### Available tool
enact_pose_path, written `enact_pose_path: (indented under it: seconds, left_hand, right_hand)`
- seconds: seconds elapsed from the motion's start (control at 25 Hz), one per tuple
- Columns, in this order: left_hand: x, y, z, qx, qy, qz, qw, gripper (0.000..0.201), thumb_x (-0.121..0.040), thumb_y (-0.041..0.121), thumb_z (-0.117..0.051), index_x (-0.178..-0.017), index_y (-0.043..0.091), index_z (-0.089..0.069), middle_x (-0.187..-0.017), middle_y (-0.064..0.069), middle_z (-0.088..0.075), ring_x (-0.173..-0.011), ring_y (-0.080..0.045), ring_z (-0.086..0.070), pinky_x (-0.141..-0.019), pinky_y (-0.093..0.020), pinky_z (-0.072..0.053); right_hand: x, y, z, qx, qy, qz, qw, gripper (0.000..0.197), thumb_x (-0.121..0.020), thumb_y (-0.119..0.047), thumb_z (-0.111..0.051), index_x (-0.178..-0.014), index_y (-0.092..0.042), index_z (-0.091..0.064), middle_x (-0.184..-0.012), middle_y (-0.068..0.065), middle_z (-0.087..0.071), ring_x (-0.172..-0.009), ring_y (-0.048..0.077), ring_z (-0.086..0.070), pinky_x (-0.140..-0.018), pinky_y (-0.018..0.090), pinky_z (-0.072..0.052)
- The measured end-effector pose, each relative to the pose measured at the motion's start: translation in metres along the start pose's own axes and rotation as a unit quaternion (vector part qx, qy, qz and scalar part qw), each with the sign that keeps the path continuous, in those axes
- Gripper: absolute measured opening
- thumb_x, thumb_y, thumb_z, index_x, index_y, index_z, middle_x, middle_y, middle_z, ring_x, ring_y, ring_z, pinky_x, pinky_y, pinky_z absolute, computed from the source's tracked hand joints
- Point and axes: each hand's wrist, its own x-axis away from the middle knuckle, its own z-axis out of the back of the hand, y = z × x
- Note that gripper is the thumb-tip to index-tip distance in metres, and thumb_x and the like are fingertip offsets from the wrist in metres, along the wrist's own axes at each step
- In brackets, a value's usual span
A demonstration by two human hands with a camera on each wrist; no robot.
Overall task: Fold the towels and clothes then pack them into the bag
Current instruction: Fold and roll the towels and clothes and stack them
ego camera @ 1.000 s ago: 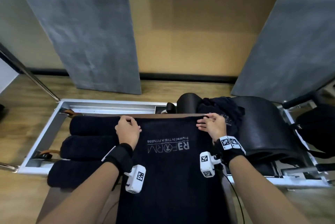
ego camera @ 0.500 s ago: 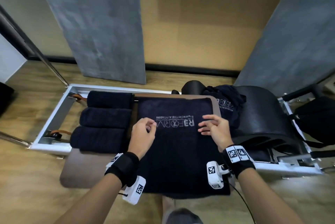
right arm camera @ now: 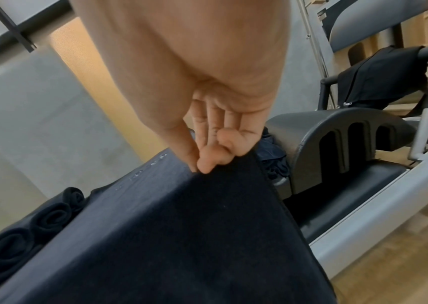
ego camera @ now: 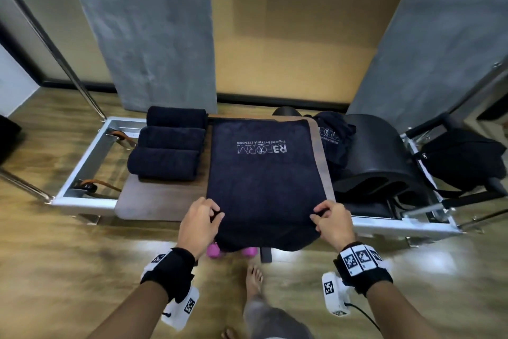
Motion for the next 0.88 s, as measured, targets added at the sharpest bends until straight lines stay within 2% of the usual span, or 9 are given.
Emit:
enact_pose_path:
  seconds: [0.12,0.24,0.32,0.48,0.56,0.68,0.76,0.84,0.88]
  left_hand:
    - [0.003,0.004,0.001,-0.029,-0.006,-0.021,0.999,0.016,-0.1,0.018,-0.068,-0.085,0.02,-0.062,-0.087,0.008,-0.053,-0.093,-0.017,-0.055,-0.078,-0.04,-0.051]
    - [-0.002,0.011,0.005,-0.041,0.002,-0.034,0.999,0.012,-0.102,0.02,-0.063,-0.09,0.02,-0.063,-0.093,0.006,-0.055,-0.1,-0.02,-0.057,-0.08,-0.042,-0.051]
    - [-0.013,0.022,0.011,-0.035,0.033,-0.043,0.998,0.011,-0.102,0.023,-0.063,-0.092,0.024,-0.063,-0.091,0.011,-0.05,-0.096,-0.017,-0.055,-0.076,-0.039,-0.051]
    - [-0.07,0.064,0.024,-0.004,0.099,-0.083,0.992,0.01,-0.101,0.025,-0.066,-0.091,0.025,-0.064,-0.083,0.014,-0.042,-0.088,-0.013,-0.051,-0.073,-0.034,-0.045]
    - [-0.109,0.089,0.027,0.005,0.123,-0.095,0.988,0.011,-0.1,0.026,-0.066,-0.09,0.026,-0.064,-0.08,0.017,-0.042,-0.084,-0.01,-0.049,-0.071,-0.032,-0.042]
    - [-0.152,0.11,0.021,0.056,0.131,-0.086,0.986,0.013,-0.099,0.024,-0.067,-0.087,0.028,-0.064,-0.079,0.016,-0.049,-0.078,-0.01,-0.052,-0.07,-0.031,-0.045]
    - [-0.161,0.106,0.014,0.126,0.113,-0.067,0.983,0.005,-0.1,0.021,-0.067,-0.097,0.024,-0.071,-0.087,0.012,-0.064,-0.082,-0.009,-0.061,-0.077,-0.032,-0.053]
    - [-0.15,0.09,0.007,0.157,0.091,-0.053,0.982,0.018,-0.101,0.019,-0.068,-0.119,0.016,-0.072,-0.106,0.005,-0.072,-0.097,-0.01,-0.067,-0.092,-0.031,-0.056]
    - [-0.139,0.08,0.004,0.151,0.088,-0.046,0.984,0.023,-0.101,0.02,-0.069,-0.123,0.014,-0.071,-0.111,0.005,-0.071,-0.102,-0.011,-0.068,-0.094,-0.03,-0.055]
  right_hand:
    - [0.003,0.001,-0.001,0.034,0.013,0.016,0.999,0.021,-0.084,-0.012,-0.08,-0.072,-0.023,-0.066,-0.055,0.002,-0.066,-0.062,0.021,-0.07,-0.067,0.034,-0.058]
    - [-0.001,-0.008,0.004,0.046,-0.01,0.03,0.998,0.023,-0.088,-0.011,-0.074,-0.07,-0.021,-0.067,-0.055,0.001,-0.066,-0.062,0.022,-0.068,-0.069,0.036,-0.058]
    - [-0.009,-0.024,0.01,0.029,-0.026,0.047,0.998,0.02,-0.091,-0.011,-0.072,-0.073,-0.02,-0.067,-0.054,0.001,-0.065,-0.059,0.022,-0.068,-0.067,0.035,-0.058]
    - [-0.042,-0.089,0.018,-0.08,-0.046,0.096,0.991,0.01,-0.097,-0.008,-0.064,-0.087,-0.01,-0.064,-0.047,0.002,-0.063,-0.037,0.011,-0.054,-0.043,0.022,-0.044]
    - [-0.066,-0.13,0.016,-0.118,-0.057,0.115,0.985,0.009,-0.101,-0.009,-0.06,-0.093,-0.007,-0.06,-0.05,0.008,-0.065,-0.035,0.016,-0.052,-0.04,0.025,-0.041]
    - [-0.095,-0.173,0.008,-0.156,-0.079,0.114,0.978,0.007,-0.104,-0.013,-0.056,-0.098,-0.008,-0.056,-0.067,0.018,-0.072,-0.045,0.029,-0.062,-0.04,0.028,-0.041]
    - [-0.103,-0.177,0.003,-0.189,-0.099,0.092,0.973,0.003,-0.105,-0.011,-0.055,-0.108,-0.01,-0.056,-0.084,0.018,-0.074,-0.059,0.034,-0.069,-0.043,0.031,-0.048]
    - [-0.103,-0.159,-0.001,-0.204,-0.106,0.073,0.97,0.016,-0.104,-0.006,-0.056,-0.119,-0.01,-0.056,-0.095,0.018,-0.072,-0.064,0.033,-0.07,-0.048,0.035,-0.053]
    - [-0.1,-0.145,-0.002,-0.199,-0.102,0.061,0.973,0.018,-0.103,-0.003,-0.056,-0.12,-0.008,-0.057,-0.093,0.019,-0.07,-0.059,0.029,-0.068,-0.047,0.033,-0.052]
